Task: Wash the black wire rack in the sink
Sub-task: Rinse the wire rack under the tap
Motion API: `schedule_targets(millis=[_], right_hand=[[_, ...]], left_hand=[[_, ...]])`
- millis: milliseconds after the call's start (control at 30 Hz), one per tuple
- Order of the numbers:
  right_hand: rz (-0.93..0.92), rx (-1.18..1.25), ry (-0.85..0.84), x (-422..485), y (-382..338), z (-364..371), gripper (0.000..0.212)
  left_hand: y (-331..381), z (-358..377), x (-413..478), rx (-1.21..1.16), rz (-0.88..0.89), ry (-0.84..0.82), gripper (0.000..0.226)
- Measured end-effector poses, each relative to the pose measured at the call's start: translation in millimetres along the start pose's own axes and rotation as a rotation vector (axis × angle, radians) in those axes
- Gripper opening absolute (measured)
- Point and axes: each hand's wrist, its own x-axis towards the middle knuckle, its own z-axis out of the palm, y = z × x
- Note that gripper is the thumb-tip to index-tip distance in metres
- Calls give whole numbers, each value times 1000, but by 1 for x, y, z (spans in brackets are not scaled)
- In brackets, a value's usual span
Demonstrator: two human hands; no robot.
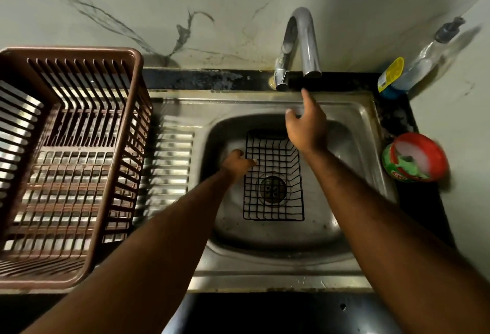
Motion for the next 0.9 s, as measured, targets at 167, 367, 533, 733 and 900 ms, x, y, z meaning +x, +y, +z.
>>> schedule_targets(millis=[167, 367, 533, 733, 900], right_hand=[[-129, 48, -29, 17, -41, 8, 63], [-324, -147, -223, 19, -33, 23, 79], [-512, -601, -427, 22, -23, 29, 89], [-442, -152, -410, 26, -14, 13, 68], [5, 257, -299, 15, -4, 15, 25]], left_hand=[[9, -5, 3, 4, 7, 25, 64], [5, -9, 9, -10, -19, 2, 67], [-2, -4, 19, 39, -73, -50, 44], [-2, 12, 19, 126, -128, -105, 44], [-6, 25, 27, 294, -143, -85, 47]])
